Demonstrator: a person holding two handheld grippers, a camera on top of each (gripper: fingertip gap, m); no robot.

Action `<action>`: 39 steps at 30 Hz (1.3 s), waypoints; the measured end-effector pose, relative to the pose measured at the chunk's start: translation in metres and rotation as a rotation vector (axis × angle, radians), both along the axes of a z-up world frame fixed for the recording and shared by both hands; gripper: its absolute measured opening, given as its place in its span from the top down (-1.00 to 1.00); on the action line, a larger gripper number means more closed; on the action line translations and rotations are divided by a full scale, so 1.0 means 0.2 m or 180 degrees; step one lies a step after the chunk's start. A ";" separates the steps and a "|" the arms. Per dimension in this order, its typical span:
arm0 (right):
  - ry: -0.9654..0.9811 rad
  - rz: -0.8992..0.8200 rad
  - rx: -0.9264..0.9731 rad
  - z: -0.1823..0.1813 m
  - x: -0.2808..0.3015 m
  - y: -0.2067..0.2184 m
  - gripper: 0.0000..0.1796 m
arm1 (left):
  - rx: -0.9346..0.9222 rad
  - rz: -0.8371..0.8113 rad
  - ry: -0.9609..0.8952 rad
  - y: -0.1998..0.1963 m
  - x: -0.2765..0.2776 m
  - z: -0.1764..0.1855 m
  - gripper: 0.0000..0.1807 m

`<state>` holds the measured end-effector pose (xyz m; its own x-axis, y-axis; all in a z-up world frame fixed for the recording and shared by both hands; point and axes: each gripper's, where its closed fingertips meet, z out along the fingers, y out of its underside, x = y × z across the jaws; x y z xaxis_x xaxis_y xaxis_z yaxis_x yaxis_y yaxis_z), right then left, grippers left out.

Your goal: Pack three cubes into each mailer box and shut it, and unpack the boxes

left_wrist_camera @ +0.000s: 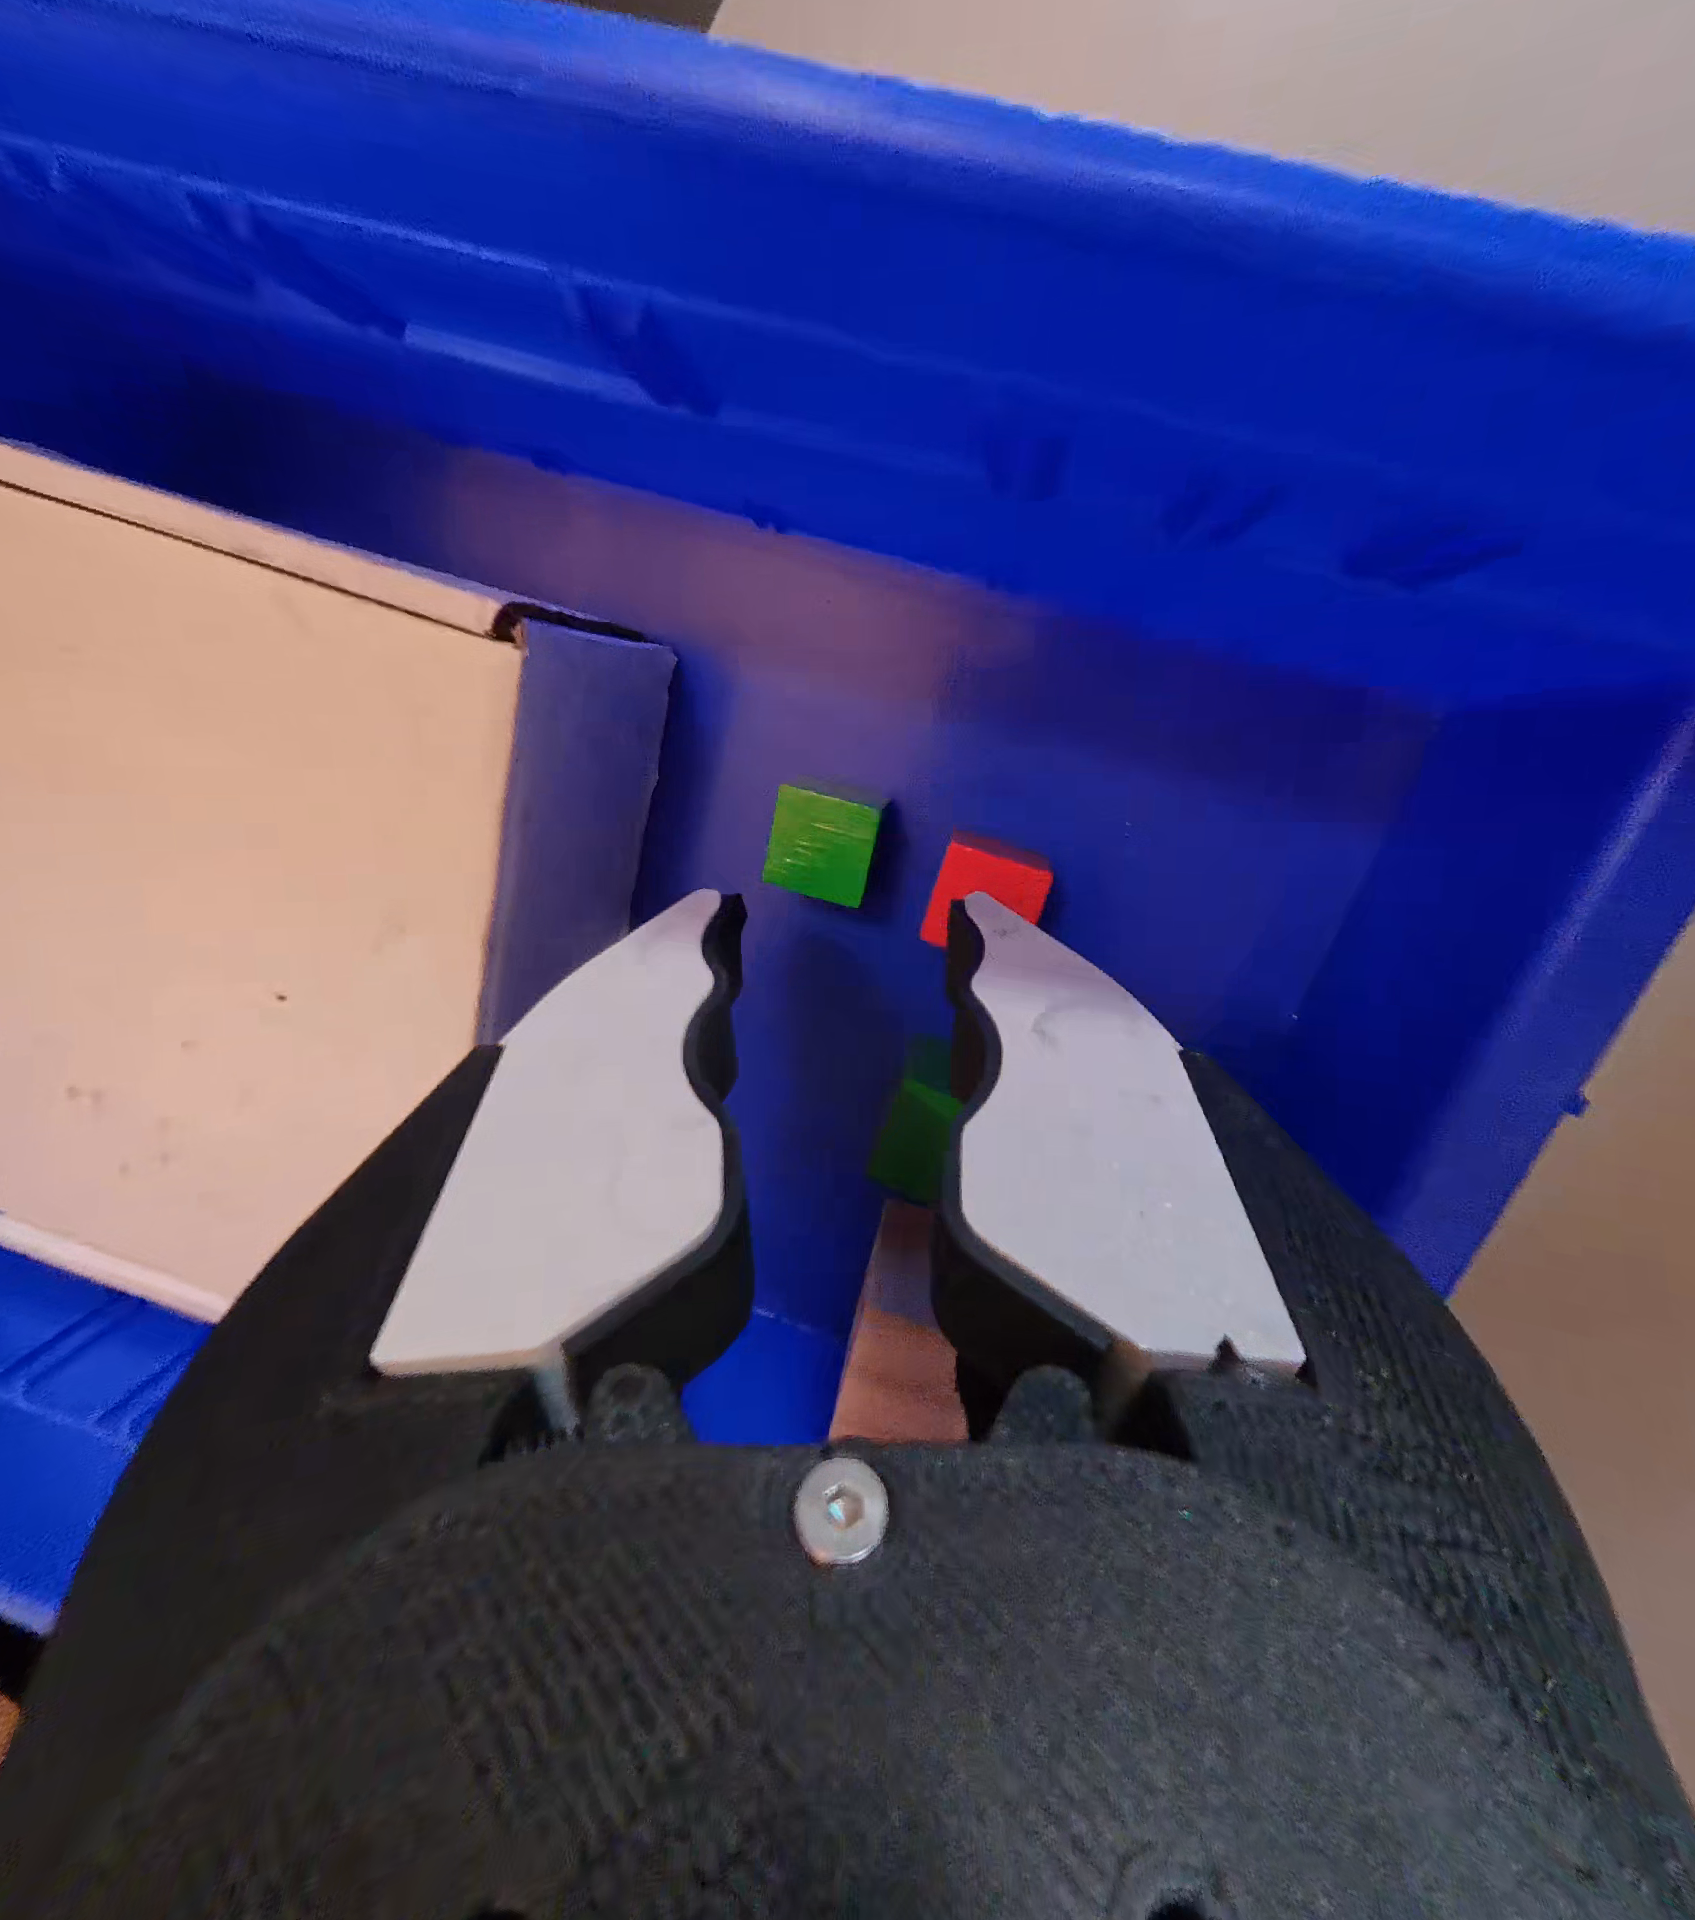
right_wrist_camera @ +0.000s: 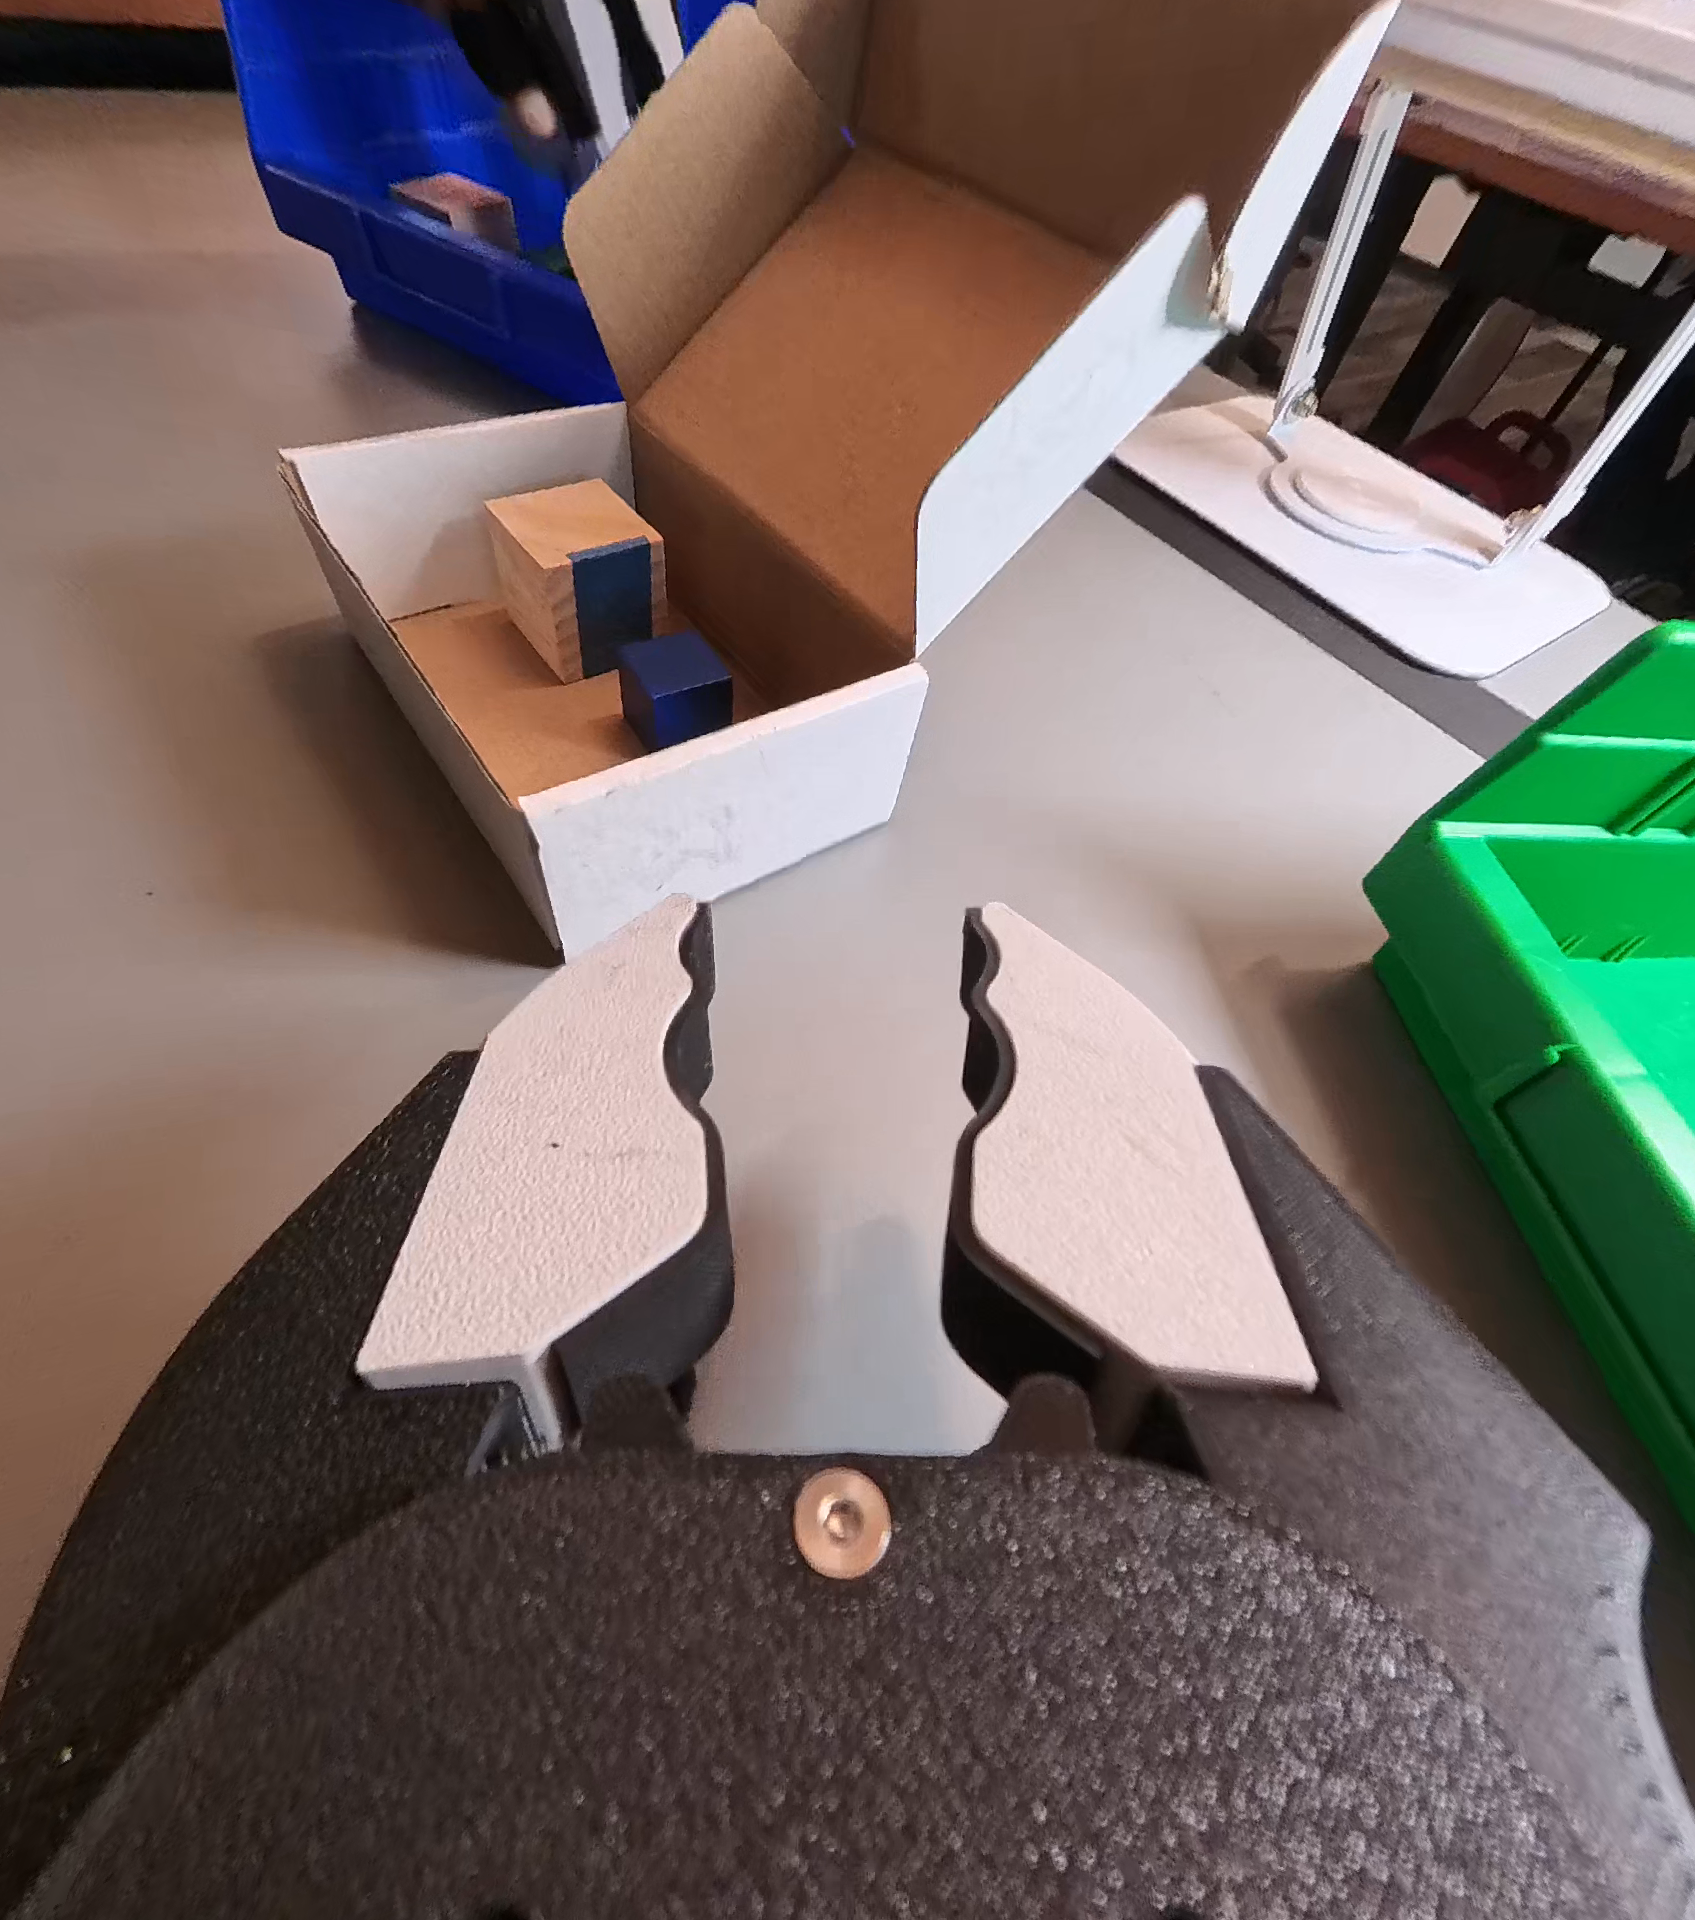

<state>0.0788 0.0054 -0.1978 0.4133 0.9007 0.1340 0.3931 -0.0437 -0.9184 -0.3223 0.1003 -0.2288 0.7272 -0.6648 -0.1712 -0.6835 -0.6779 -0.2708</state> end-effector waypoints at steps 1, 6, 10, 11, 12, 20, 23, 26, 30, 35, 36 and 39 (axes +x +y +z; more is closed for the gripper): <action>0.0050 0.0002 0.0034 0.02 0.00 0.00 0.49 | -0.0018 0.0009 -0.0008 0.01 0.00 -0.02 0.58; 0.0288 -0.0029 0.0023 0.10 0.02 0.01 0.49 | -0.0074 0.0008 -0.0050 0.05 0.01 -0.04 0.60; 0.0276 -0.0033 -0.0008 0.09 0.02 0.01 0.49 | -0.0196 -0.0058 0.0012 0.05 0.01 -0.04 0.56; 0.0255 -0.0030 0.0004 0.08 0.02 0.01 0.49 | -0.0233 -0.0074 0.0015 0.05 0.01 -0.04 0.57; 0.0240 -0.0023 0.0010 0.08 0.02 0.01 0.49 | -0.0259 -0.0086 0.0012 0.05 0.01 -0.04 0.57; 0.0211 -0.0009 -0.0018 0.06 0.01 0.01 0.49 | -0.0335 -0.0120 -0.0029 0.04 0.01 -0.05 0.61; 0.0204 -0.0013 -0.0024 0.06 0.01 0.01 0.49 | -0.0357 -0.0124 0.0004 0.04 0.00 -0.05 0.62; 0.0187 -0.0015 -0.0035 0.05 0.01 0.01 0.49 | -0.0327 -0.0139 0.0060 0.05 -0.02 -0.05 0.63; 0.0164 -0.0009 -0.0041 0.04 0.01 0.00 0.49 | -0.0315 -0.0137 -0.0007 0.06 -0.02 -0.07 0.64; 0.0148 -0.0013 -0.0056 0.03 0.01 0.01 0.49 | -0.0338 -0.0166 0.0067 0.07 -0.02 -0.11 0.73; 0.0146 -0.0014 -0.0060 0.03 0.01 0.01 0.49 | -0.0336 -0.0178 0.0090 0.07 -0.02 -0.12 0.76; 0.0135 -0.0020 -0.0070 0.02 0.01 0.01 0.49 | -0.0304 -0.0218 0.0038 0.09 0.00 -0.11 0.75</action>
<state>0.0802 0.0076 -0.1932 0.4238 0.9006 0.0964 0.3535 -0.0665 -0.9331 -0.3225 0.1179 -0.2504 0.6778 -0.7265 -0.1132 -0.7318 -0.6519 -0.1987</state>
